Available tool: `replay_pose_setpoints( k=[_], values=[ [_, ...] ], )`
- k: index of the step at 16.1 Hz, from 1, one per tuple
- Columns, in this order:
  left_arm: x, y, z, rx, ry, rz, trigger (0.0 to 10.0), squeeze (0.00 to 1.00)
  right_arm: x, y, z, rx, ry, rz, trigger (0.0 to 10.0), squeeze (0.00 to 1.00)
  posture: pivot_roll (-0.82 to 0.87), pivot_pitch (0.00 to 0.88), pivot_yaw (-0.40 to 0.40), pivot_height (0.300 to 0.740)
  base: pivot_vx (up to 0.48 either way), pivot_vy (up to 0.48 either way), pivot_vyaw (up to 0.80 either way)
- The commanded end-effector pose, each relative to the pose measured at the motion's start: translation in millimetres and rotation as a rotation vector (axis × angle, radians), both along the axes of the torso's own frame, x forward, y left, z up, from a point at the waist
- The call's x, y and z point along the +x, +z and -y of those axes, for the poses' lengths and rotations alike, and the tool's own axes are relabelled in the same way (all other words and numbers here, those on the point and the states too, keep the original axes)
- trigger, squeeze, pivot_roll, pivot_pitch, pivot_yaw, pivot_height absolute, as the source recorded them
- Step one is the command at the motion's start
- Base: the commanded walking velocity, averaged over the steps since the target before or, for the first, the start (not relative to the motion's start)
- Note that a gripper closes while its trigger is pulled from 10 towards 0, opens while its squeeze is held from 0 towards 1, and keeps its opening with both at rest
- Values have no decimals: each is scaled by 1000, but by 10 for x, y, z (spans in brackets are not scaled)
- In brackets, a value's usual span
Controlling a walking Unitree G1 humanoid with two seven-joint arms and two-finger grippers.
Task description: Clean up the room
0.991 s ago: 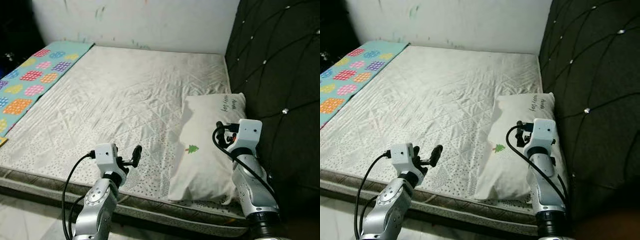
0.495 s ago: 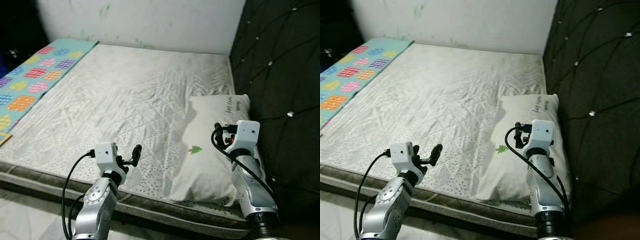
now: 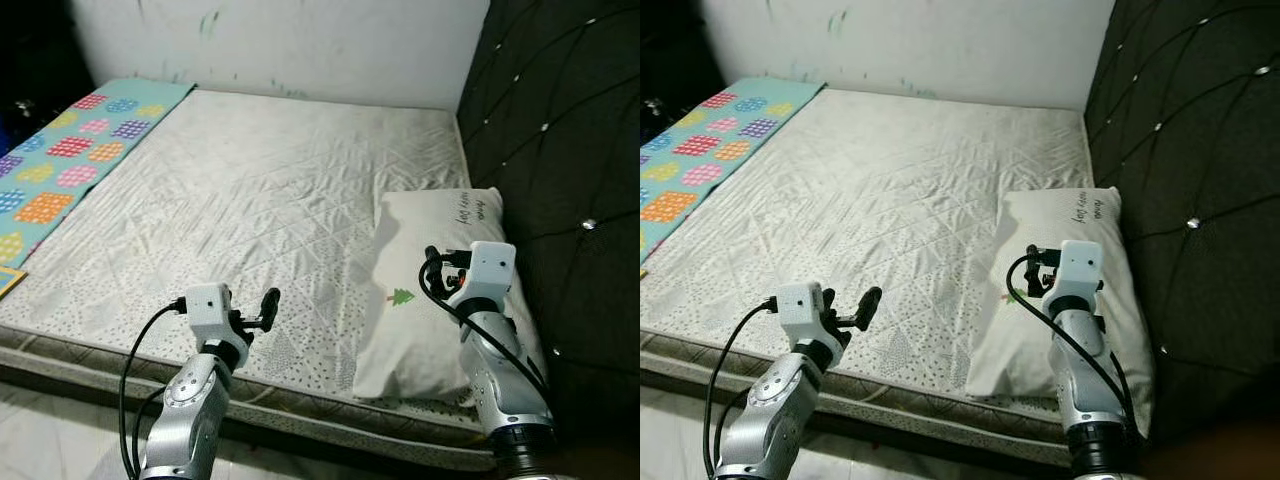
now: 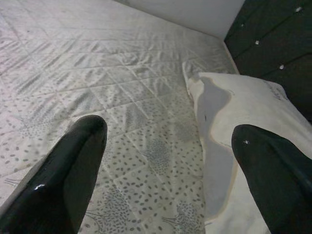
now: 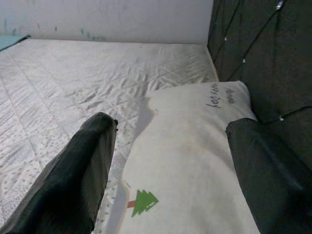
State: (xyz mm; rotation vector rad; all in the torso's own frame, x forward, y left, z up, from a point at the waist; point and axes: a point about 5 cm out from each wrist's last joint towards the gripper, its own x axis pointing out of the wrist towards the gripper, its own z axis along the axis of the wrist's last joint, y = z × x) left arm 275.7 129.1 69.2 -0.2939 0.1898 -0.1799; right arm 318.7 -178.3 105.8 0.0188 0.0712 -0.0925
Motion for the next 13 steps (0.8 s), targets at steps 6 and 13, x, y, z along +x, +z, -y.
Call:
replay_pose_setpoints(
  k=[6, 13],
  values=[
    [-12, -1, 30, -14, -20, 9, 10000, 0, 21, -5, 17, -7, 1, -5, 10000, 0, -84, 0, 48, 740, 0, 0, -400],
    [-14, -3, 28, -25, -15, 5, 10000, 0, 23, -6, 27, -11, 4, -4, 10000, 0, -83, 0, 44, 740, 0, 239, -114]
  ],
)
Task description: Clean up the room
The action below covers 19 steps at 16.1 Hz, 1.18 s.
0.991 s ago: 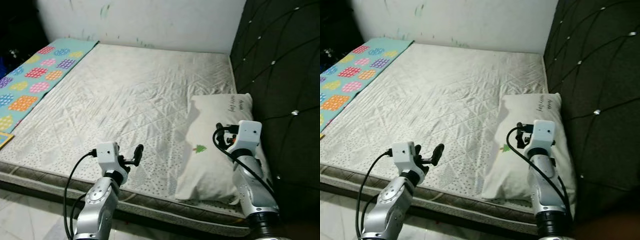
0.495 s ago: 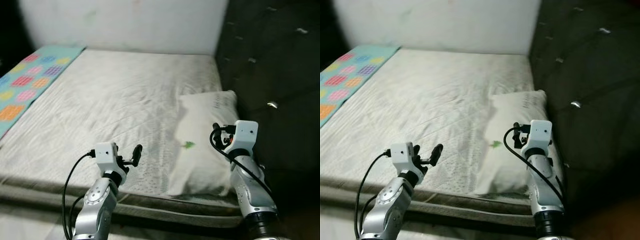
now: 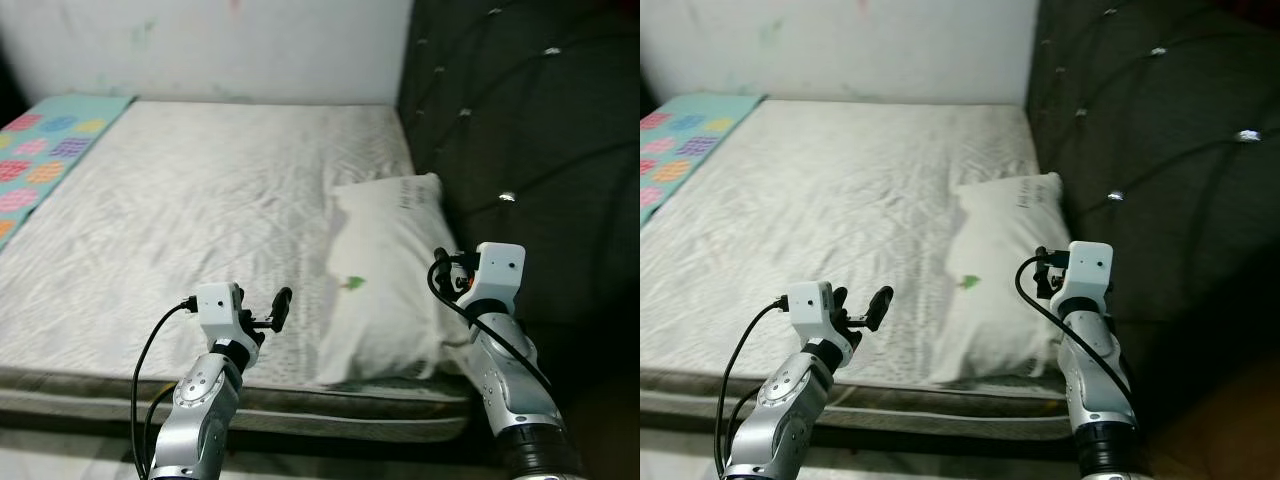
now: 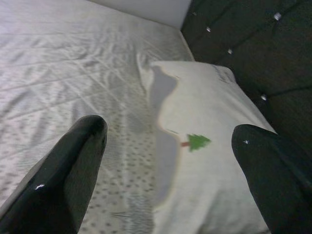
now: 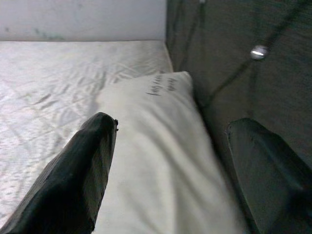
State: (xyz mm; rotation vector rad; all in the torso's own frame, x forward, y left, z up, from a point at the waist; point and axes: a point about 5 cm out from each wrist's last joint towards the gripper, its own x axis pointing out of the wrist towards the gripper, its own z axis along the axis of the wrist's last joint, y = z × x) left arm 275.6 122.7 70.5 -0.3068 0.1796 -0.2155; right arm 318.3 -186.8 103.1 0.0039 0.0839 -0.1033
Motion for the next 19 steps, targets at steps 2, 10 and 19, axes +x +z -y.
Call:
replay_pose_setpoints(
  k=[2, 10, 19],
  values=[
    [-15, -15, -37, -7, 16, -9, 10000, 0, 25, 20, -56, 3, 14, 9, 10000, 0, -85, 0, 45, 740, 0, 369, 0],
    [-28, -24, -43, -6, 17, -15, 10000, 0, 13, 2, -49, -2, 14, 2, 10000, 0, -83, 0, 45, 740, 0, 368, 0],
    [-38, -17, -23, -32, 4, -7, 10000, 0, 9, -19, -49, -5, 22, -9, 10000, 0, -86, 0, 43, 740, 0, 242, 0]
  ],
)
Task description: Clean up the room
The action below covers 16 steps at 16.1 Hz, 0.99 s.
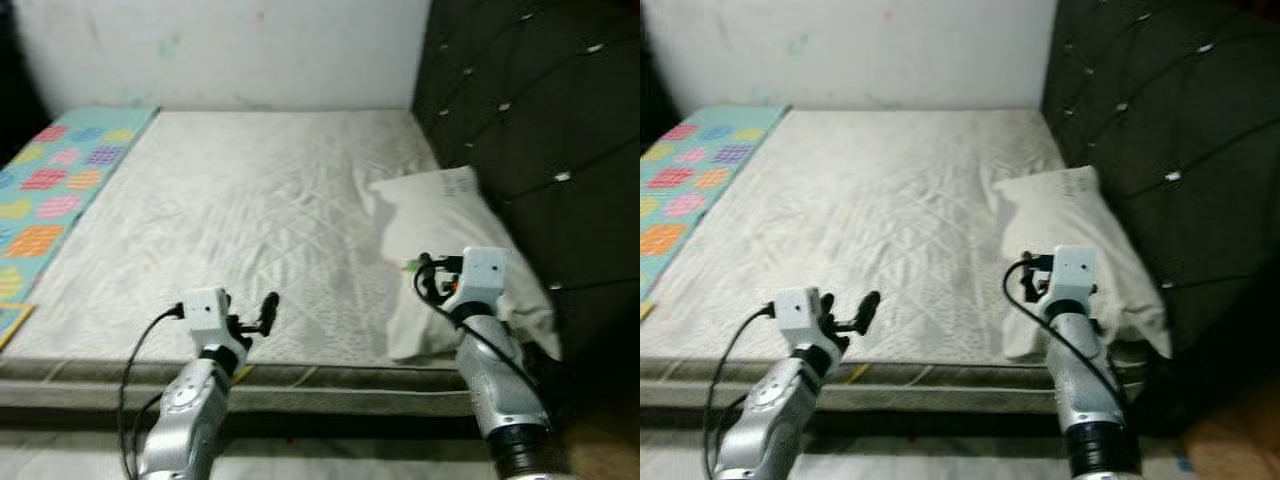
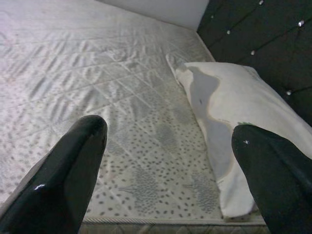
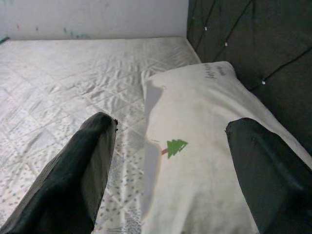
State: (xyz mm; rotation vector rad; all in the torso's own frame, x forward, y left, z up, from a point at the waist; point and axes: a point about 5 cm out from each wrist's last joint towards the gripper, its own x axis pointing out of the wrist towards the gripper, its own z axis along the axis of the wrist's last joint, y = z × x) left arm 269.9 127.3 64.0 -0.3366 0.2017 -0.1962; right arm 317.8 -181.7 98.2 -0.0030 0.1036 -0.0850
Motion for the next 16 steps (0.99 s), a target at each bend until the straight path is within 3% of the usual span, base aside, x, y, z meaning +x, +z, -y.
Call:
replay_pose_setpoints(
  k=[1, 16],
  values=[
    [16, 58, 25, -19, -16, 27, 10000, 0, 14, 29, 2, -1, 4, 10, 10000, 0, -86, 0, 43, 740, 0, 0, 0],
    [18, 58, 25, -18, -31, 21, 10000, 0, 10, 14, 0, -3, 1, 6, 10000, 0, -86, 0, 47, 740, 389, 0, 0]
  ],
)
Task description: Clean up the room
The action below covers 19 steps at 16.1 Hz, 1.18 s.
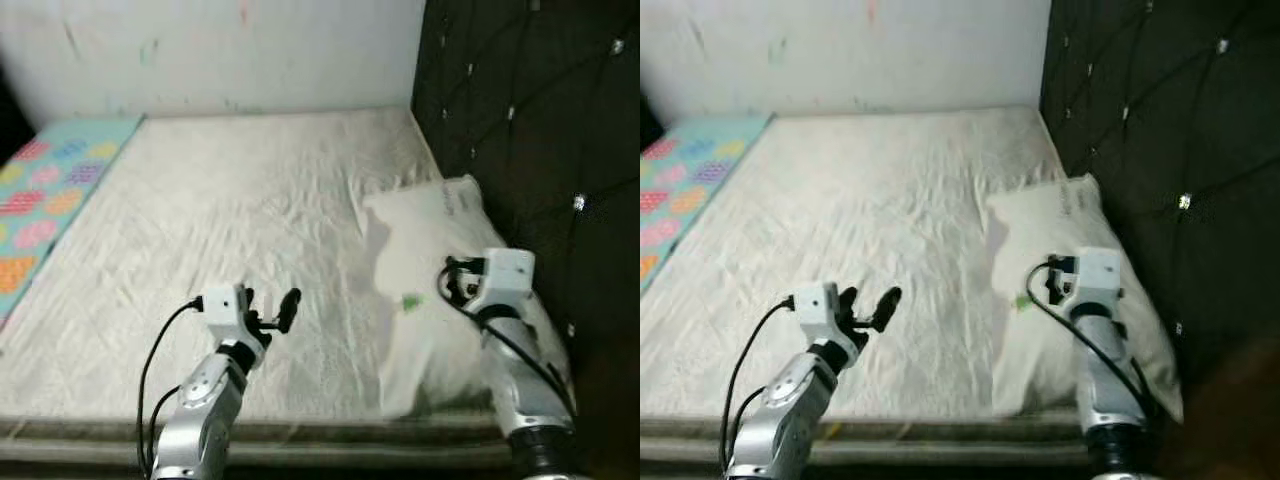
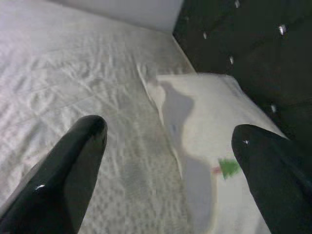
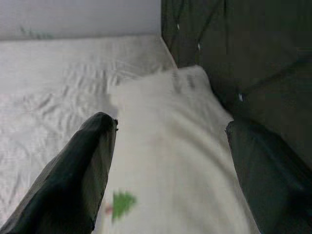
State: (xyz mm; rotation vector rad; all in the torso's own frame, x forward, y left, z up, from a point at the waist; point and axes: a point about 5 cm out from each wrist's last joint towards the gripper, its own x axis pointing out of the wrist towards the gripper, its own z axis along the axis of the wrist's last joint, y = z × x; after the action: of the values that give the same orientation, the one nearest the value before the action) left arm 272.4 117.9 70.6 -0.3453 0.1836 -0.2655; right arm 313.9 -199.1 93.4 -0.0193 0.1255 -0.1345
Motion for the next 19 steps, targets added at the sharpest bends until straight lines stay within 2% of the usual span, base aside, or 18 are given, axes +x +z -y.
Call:
replay_pose_setpoints(
  k=[1, 6, 11, 19],
  values=[
    [-5, -18, -71, 7, 39, -12, 10000, 0, 48, 61, -173, 14, 50, 29, 10000, 0, -86, 0, 47, 740, 0, 0, 0],
    [6, -32, -111, 2, 81, -26, 10000, 0, 48, 52, -160, 11, 51, 30, 10000, 0, -81, 0, 45, 740, 0, 0, 0],
    [6, -33, -103, -1, 73, -23, 10000, 0, 51, 54, -146, 12, 51, 27, 10000, 0, -83, 0, 45, 740, 0, 475, -520],
    [2, -47, -87, -3, 75, -33, 10000, 0, 64, 38, -192, 8, 86, 18, 10000, 0, -84, 0, 40, 740, 0, 480, 0]
  ],
)
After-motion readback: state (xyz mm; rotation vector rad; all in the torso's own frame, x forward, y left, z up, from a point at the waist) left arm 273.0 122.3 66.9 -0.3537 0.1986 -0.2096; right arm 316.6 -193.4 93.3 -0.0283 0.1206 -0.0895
